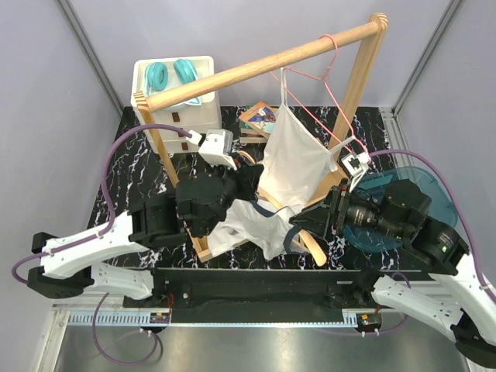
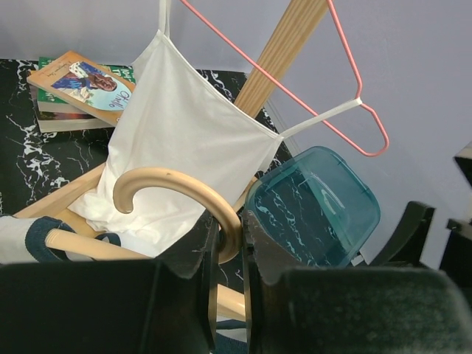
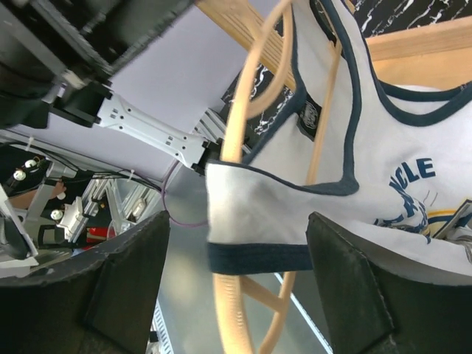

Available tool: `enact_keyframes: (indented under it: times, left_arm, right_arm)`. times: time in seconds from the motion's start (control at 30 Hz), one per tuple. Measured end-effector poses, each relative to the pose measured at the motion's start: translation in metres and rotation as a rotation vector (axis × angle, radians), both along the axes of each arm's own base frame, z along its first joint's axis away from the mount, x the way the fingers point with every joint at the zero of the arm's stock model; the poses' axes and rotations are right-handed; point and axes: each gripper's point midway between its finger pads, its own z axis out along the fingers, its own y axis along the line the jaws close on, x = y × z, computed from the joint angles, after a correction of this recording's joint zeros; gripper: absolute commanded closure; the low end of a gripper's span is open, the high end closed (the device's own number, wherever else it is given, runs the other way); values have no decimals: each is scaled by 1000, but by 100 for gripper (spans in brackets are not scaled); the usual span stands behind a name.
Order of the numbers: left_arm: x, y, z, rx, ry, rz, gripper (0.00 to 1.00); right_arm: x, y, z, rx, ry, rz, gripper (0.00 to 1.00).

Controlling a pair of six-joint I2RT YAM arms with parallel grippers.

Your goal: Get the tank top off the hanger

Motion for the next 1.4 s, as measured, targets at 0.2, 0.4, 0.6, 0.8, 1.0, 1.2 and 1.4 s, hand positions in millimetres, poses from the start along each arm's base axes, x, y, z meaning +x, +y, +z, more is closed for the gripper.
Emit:
enact_keyframes:
  times: [0.2, 0.4, 0.6, 0.8, 1.0, 1.2, 1.4]
  left_arm:
    - [-1, 0, -5, 21, 6, -7, 100]
    - [-2, 0, -7, 30, 9, -12, 100]
    - [-2, 0, -8, 35, 11, -13, 100]
    - [-2, 1, -9, 38, 11, -12, 100]
    - [-2, 1, -9, 42, 11, -11, 100]
    - [2, 5, -10, 46, 7, 20, 100]
    - [8, 12, -10, 51, -2, 81, 100]
  right_arm:
    - [3, 4, 9, -3, 1, 4, 46]
    - [4, 5, -1, -37, 27, 5, 66]
    - [3, 4, -1, -38, 28, 6, 81]
    - [2, 5, -1, -37, 31, 17, 91]
    - [-2, 6, -2, -34, 36, 39, 100]
    - [-1, 7, -4, -29, 31, 35, 100]
    - [-3, -2, -7, -18, 10, 8, 100]
